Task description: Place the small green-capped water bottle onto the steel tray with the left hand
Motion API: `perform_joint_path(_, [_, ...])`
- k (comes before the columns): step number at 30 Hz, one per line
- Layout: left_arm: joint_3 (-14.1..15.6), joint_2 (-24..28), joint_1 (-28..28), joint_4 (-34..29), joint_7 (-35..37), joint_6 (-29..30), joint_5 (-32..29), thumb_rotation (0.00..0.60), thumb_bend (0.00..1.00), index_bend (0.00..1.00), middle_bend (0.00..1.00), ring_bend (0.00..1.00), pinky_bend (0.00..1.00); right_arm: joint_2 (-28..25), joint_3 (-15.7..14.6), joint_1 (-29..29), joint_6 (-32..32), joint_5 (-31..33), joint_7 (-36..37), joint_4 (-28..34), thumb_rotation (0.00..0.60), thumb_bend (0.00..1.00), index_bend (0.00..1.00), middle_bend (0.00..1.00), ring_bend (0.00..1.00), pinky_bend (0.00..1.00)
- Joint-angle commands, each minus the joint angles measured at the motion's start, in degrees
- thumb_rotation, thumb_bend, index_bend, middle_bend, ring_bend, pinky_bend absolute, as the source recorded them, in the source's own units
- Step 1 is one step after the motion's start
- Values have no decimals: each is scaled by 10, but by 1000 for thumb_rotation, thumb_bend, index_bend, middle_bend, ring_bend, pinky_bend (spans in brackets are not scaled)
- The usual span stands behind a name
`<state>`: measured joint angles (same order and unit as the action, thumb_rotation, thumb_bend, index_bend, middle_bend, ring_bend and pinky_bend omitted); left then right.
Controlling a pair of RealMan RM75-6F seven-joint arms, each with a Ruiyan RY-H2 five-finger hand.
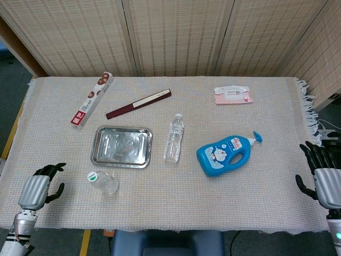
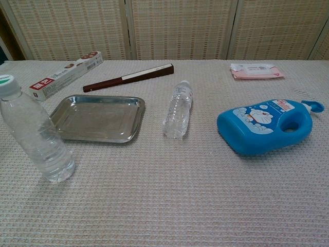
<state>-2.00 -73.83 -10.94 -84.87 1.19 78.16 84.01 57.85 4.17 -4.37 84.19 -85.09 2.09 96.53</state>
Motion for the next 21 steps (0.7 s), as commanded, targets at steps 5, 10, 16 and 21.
perform_joint_path(5, [-2, -1, 1, 2, -16, 2, -6, 600, 458, 214, 324, 216, 300, -3, -2, 0, -3, -1, 1, 3, 600, 184, 0, 0, 0, 67])
perform_joint_path(10, [-6, -6, -1, 12, -38, 4, -8, 600, 458, 214, 324, 216, 302, -2, -3, 2, 3, -7, 3, 1, 600, 184, 0, 0, 0, 67])
perform_joint_path(16, [-17, 6, -8, 21, -56, -9, -25, 600, 448, 126, 182, 162, 289, -4, -5, 3, 2, -8, 3, 5, 600, 184, 0, 0, 0, 67])
perform_joint_path(21, [-19, 75, -29, -48, -57, -87, -70, 600, 401, 0, 1, 3, 201, -8, -7, 5, 5, -14, 13, 5, 600, 184, 0, 0, 0, 67])
